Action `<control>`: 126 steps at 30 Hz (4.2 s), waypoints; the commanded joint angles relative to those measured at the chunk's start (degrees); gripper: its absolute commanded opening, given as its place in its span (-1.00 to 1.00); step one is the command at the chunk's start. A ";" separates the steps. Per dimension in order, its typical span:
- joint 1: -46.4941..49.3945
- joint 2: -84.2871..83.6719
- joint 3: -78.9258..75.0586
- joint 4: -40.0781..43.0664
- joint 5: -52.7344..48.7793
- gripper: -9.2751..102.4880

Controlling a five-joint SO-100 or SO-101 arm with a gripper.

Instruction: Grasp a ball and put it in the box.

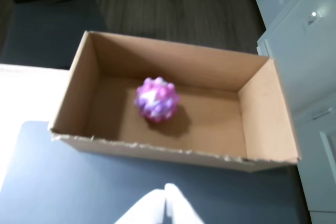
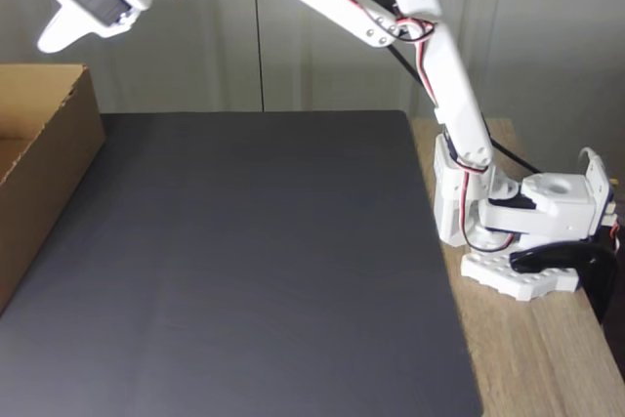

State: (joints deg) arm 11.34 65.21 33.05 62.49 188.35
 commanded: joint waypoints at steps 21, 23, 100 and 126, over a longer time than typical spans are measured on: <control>0.70 34.37 26.10 0.88 1.32 -0.84; 1.58 38.76 32.17 -1.32 1.32 -0.84; 9.76 114.17 147.30 -9.58 -10.11 -0.84; 10.90 114.17 147.30 2.20 -12.22 -0.82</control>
State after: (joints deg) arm 21.88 180.00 180.35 63.90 176.57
